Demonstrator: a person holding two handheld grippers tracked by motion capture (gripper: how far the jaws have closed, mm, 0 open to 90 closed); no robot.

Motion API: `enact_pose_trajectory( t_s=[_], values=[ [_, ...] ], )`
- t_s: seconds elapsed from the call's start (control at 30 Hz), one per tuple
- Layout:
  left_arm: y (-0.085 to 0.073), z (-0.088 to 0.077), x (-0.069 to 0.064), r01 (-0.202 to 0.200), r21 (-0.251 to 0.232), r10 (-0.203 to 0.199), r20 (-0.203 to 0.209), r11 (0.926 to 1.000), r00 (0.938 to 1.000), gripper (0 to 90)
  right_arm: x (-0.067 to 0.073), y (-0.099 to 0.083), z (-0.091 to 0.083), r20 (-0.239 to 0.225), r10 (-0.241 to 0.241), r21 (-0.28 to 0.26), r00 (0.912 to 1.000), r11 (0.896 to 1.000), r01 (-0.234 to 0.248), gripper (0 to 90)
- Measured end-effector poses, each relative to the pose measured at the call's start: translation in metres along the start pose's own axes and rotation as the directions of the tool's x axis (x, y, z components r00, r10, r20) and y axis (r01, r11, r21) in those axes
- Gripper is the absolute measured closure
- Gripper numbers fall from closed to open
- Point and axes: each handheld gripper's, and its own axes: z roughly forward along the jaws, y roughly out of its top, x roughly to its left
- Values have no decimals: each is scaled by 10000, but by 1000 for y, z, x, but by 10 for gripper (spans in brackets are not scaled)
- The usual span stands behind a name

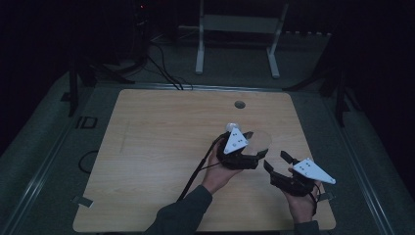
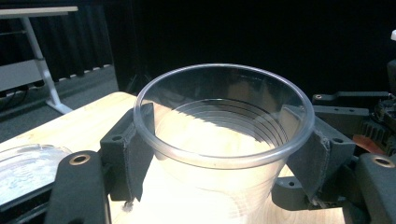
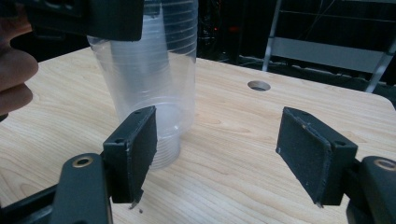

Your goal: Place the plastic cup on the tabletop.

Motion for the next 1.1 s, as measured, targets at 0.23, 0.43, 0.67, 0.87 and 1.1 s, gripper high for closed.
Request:
enact_pose_trajectory(
  t_s=[0.23,0.43,0.67,0.87,1.1],
  values=[
    [-4,1,0,-7,-1,7,-17,10000,10000,288,-1,0,-1,45,48,-34,10000,10000,-47,286],
    [-9,3,0,-13,21,13,-61,10000,10000,288,-3,-1,-2,84,92,-42,9999,9999,-91,286],
    [-14,3,0,-12,-11,12,-4,10000,10000,288,-4,-1,-2,103,82,-45,9999,10000,-81,286],
    [-18,4,1,35,-21,-35,-9,10000,10000,288,-4,-2,-3,119,78,-46,9999,10000,-78,286],
    [-22,6,1,43,35,-43,3,10000,10000,288,-4,-2,-3,108,94,-32,9999,10000,-94,286]
  ],
)
